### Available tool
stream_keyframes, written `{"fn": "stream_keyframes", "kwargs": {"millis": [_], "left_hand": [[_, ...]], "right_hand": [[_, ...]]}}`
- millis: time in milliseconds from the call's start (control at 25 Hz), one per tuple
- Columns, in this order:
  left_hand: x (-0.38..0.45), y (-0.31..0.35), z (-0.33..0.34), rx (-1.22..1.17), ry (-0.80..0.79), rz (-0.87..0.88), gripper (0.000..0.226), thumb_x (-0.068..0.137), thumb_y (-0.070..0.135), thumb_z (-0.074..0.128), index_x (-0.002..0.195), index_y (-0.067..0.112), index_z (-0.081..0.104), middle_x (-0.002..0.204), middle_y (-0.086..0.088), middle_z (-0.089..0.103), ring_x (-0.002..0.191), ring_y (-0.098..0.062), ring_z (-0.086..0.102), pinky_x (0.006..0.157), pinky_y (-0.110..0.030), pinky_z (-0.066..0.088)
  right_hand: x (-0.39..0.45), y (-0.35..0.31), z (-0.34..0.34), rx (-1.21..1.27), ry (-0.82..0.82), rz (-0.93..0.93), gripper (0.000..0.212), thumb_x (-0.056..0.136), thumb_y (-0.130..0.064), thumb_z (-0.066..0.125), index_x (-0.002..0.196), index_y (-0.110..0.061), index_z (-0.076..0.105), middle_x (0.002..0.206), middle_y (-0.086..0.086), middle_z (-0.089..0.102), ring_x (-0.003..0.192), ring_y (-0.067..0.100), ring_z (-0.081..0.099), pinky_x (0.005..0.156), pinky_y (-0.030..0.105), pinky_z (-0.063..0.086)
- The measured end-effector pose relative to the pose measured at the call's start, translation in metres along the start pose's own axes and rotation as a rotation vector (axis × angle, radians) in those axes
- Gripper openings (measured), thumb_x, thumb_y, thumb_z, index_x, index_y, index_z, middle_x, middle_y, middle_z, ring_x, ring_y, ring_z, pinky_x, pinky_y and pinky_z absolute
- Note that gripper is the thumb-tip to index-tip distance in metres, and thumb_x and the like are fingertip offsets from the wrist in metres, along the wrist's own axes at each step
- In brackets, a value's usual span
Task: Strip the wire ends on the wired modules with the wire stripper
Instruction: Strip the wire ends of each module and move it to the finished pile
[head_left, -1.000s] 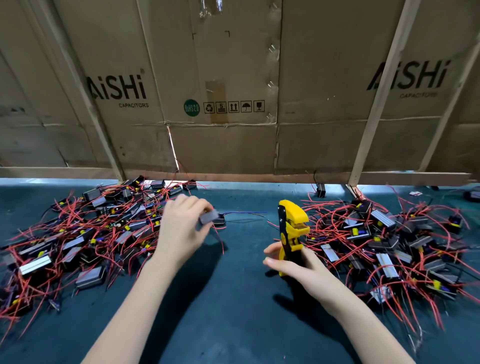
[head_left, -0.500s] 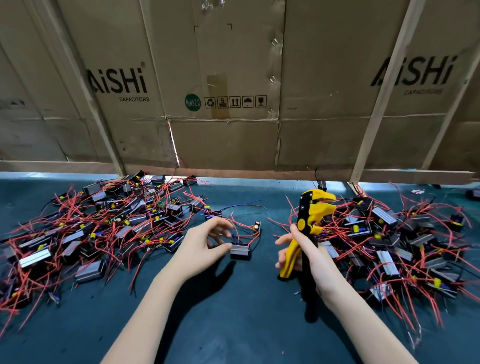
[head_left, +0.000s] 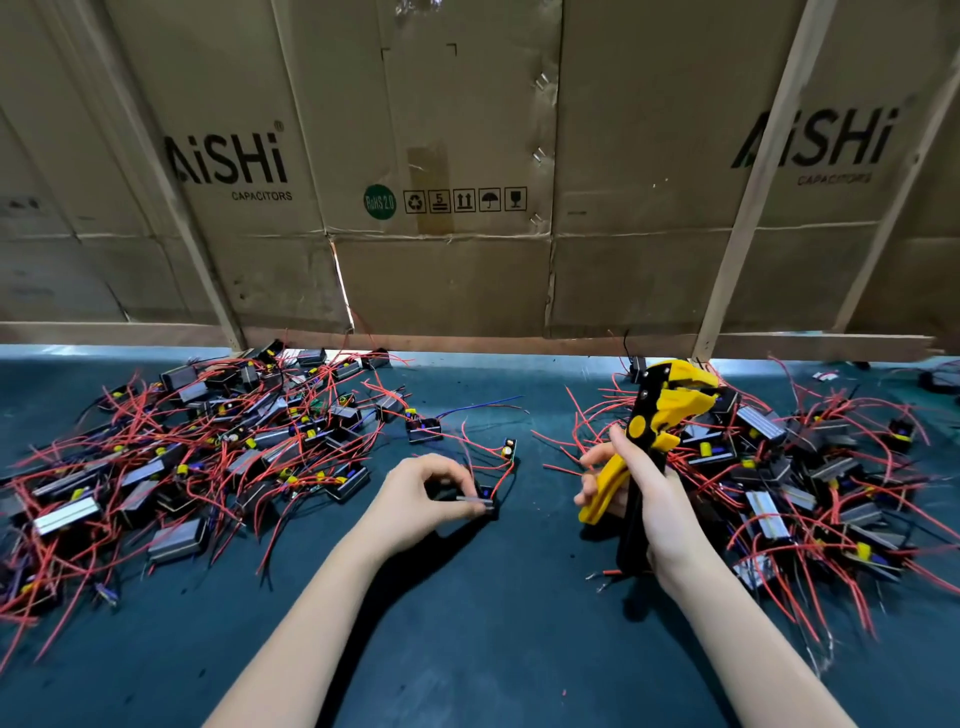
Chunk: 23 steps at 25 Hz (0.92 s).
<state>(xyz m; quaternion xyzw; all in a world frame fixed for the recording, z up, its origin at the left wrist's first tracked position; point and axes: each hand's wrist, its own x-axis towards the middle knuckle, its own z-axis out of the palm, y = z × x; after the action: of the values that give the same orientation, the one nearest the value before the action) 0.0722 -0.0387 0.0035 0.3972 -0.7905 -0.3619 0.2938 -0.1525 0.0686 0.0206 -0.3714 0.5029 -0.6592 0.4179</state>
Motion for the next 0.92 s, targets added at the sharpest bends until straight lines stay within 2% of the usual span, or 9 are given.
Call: {"fn": "stream_keyframes", "kwargs": {"millis": [120, 240, 360, 440, 560, 760, 800, 840, 920], "left_hand": [[-0.003, -0.001, -0.003, -0.028, -0.083, -0.004, 0.019, 0.068, 0.025, 0.088, 0.061, 0.023, 0.07, 0.08, 0.004, 0.07, 0.085, -0.011, 0.067, 0.081, -0.028, 0.05], [-0.002, -0.004, -0.003, -0.096, 0.003, -0.05, 0.025, 0.072, 0.026, 0.086, 0.06, 0.014, 0.068, 0.076, -0.006, 0.071, 0.072, -0.013, 0.065, 0.075, -0.033, 0.051], [-0.002, -0.003, -0.003, -0.158, 0.092, -0.084, 0.023, 0.069, 0.014, 0.088, 0.075, 0.01, 0.066, 0.082, -0.007, 0.074, 0.066, -0.014, 0.062, 0.072, -0.029, 0.052], [-0.001, -0.003, -0.006, -0.234, 0.05, -0.075, 0.015, 0.074, 0.008, 0.083, 0.084, 0.008, 0.072, 0.088, -0.003, 0.075, 0.072, -0.013, 0.065, 0.076, -0.023, 0.054], [-0.001, -0.004, -0.008, -0.294, -0.017, -0.052, 0.005, 0.082, 0.003, 0.074, 0.087, 0.004, 0.075, 0.085, -0.002, 0.075, 0.077, -0.008, 0.066, 0.076, -0.017, 0.05], [-0.003, -0.001, -0.004, -0.268, -0.11, 0.016, 0.005, 0.084, 0.004, 0.074, 0.089, 0.004, 0.071, 0.082, -0.001, 0.071, 0.075, -0.008, 0.064, 0.074, -0.019, 0.051], [-0.003, -0.001, -0.003, -0.217, -0.118, 0.03, 0.007, 0.083, 0.007, 0.076, 0.089, 0.008, 0.072, 0.082, -0.001, 0.072, 0.076, -0.009, 0.064, 0.076, -0.023, 0.053], [-0.003, -0.002, -0.003, -0.164, -0.121, 0.039, 0.007, 0.082, 0.01, 0.077, 0.088, 0.012, 0.073, 0.082, -0.001, 0.072, 0.076, -0.01, 0.065, 0.078, -0.026, 0.054], [-0.004, 0.0, 0.0, -0.152, -0.122, 0.043, 0.004, 0.084, 0.013, 0.076, 0.085, 0.013, 0.072, 0.078, -0.002, 0.072, 0.071, -0.01, 0.064, 0.074, -0.029, 0.053]], "right_hand": [[0.0, -0.001, -0.001, 0.0, 0.01, -0.01, 0.049, 0.076, -0.053, 0.062, 0.08, -0.005, 0.066, 0.067, 0.017, 0.057, 0.063, 0.032, 0.063, 0.065, 0.036, 0.051], [0.0, -0.001, -0.003, -0.019, 0.018, -0.029, 0.046, 0.079, -0.052, 0.061, 0.079, -0.006, 0.066, 0.067, 0.017, 0.057, 0.063, 0.032, 0.063, 0.066, 0.036, 0.051], [0.0, -0.001, -0.002, -0.027, 0.016, -0.029, 0.047, 0.079, -0.051, 0.06, 0.08, -0.005, 0.066, 0.066, 0.016, 0.057, 0.062, 0.031, 0.063, 0.066, 0.036, 0.05], [-0.001, -0.001, -0.002, -0.041, 0.012, -0.04, 0.048, 0.08, -0.051, 0.06, 0.081, -0.003, 0.066, 0.066, 0.016, 0.057, 0.062, 0.031, 0.063, 0.065, 0.035, 0.05], [-0.001, -0.002, -0.001, -0.048, 0.012, -0.051, 0.049, 0.08, -0.051, 0.059, 0.083, -0.002, 0.065, 0.066, 0.016, 0.056, 0.063, 0.031, 0.062, 0.064, 0.035, 0.05], [-0.004, -0.005, 0.002, -0.057, 0.082, -0.11, 0.043, 0.079, -0.048, 0.062, 0.079, -0.005, 0.063, 0.064, 0.009, 0.055, 0.061, 0.024, 0.055, 0.066, 0.034, 0.048], [-0.005, -0.006, 0.0, -0.123, 0.129, -0.186, 0.039, 0.079, -0.049, 0.065, 0.078, -0.01, 0.061, 0.063, 0.002, 0.055, 0.061, 0.02, 0.052, 0.068, 0.034, 0.046], [-0.004, -0.006, -0.005, -0.296, 0.175, -0.315, 0.034, 0.079, -0.05, 0.068, 0.076, -0.017, 0.059, 0.062, -0.005, 0.056, 0.061, 0.017, 0.051, 0.068, 0.032, 0.043], [0.001, -0.003, -0.02, -0.932, 0.323, -0.616, 0.031, 0.081, -0.048, 0.074, 0.076, -0.023, 0.056, 0.064, -0.005, 0.055, 0.064, 0.022, 0.052, 0.063, 0.035, 0.037]]}}
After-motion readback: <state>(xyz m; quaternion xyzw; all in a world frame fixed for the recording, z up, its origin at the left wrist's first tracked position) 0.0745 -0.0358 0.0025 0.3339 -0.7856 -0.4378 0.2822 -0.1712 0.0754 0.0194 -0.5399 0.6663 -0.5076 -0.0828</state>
